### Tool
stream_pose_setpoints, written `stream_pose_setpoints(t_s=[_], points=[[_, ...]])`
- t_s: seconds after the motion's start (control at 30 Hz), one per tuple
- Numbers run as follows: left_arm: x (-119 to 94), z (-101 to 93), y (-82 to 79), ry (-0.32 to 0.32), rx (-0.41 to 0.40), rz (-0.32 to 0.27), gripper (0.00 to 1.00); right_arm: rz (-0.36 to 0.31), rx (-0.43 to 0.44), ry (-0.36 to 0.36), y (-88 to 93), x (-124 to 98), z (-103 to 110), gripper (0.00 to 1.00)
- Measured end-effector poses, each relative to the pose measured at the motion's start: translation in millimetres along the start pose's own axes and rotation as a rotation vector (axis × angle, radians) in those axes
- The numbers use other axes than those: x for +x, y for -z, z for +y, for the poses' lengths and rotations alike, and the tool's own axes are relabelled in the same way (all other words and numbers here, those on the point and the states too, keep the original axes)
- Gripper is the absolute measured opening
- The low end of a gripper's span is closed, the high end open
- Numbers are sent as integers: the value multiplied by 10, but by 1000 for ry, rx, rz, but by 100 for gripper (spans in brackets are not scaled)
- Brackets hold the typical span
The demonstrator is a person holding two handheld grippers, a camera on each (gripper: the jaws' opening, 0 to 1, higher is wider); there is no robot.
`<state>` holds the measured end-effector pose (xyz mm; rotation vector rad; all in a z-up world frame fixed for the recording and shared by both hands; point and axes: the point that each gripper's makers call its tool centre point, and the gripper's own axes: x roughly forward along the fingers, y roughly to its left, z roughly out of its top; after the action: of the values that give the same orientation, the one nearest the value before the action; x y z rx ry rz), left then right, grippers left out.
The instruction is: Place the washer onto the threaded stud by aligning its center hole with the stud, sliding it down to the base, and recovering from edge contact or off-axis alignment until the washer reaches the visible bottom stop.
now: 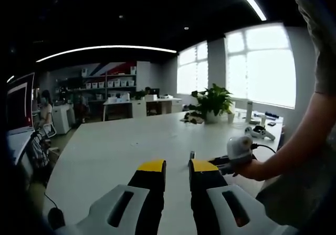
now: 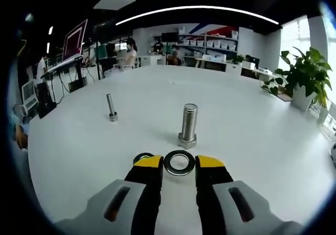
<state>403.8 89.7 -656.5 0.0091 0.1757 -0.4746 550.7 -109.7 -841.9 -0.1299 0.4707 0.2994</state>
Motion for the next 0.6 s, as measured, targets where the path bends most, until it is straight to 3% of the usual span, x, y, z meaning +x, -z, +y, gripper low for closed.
stream_pose_setpoints(t_s=[0.6], points=[[-9,5,-15,-1,-5,-6,15,-51,-45,-5,-299,-71,38,25]])
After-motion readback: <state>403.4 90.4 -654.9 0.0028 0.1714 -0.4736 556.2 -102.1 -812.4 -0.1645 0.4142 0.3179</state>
